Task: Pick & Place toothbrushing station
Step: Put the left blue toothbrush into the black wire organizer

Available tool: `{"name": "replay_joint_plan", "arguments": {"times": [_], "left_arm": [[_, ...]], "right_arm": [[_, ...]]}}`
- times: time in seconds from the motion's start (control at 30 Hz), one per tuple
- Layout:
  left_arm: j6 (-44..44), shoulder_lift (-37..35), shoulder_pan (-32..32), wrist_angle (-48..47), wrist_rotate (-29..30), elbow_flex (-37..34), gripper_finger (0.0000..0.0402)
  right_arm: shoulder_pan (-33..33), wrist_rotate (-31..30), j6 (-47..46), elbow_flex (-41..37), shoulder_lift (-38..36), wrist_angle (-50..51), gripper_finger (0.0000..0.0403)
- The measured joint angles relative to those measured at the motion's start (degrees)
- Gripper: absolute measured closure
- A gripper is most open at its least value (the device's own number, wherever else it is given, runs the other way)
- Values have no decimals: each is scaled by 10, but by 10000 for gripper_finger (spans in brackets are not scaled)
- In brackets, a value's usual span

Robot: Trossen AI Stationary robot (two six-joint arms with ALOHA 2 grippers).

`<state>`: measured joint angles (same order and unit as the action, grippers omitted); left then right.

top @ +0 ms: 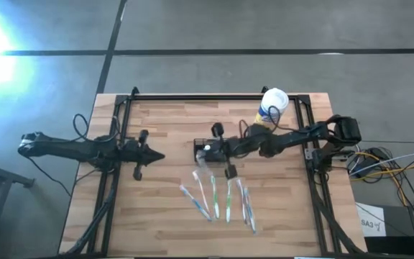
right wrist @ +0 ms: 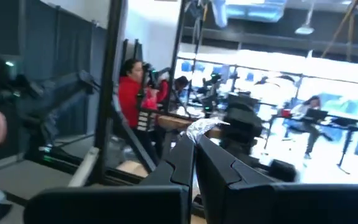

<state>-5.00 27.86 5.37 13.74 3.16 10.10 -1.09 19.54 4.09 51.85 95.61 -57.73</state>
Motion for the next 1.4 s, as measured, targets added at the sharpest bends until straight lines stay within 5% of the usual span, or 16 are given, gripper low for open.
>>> {"name": "replay_joint_plan", "arguments": {"times": [0.33,0.87,1.13,1.4], "left_arm": [[26,200,-3,170,89,69,382],[46,355,-6,192,78,217,160],[54,396,-6,189,3,254,153],[54,422,-10,188,2,276,154]], "right_arm": [[-36,31,35,-31,0,-47,394],[-36,32,65,-28,0,-42,394],[-36,29,71,-28,0,-42,394],[-36,17,69,-27,0,-42,394]]}}
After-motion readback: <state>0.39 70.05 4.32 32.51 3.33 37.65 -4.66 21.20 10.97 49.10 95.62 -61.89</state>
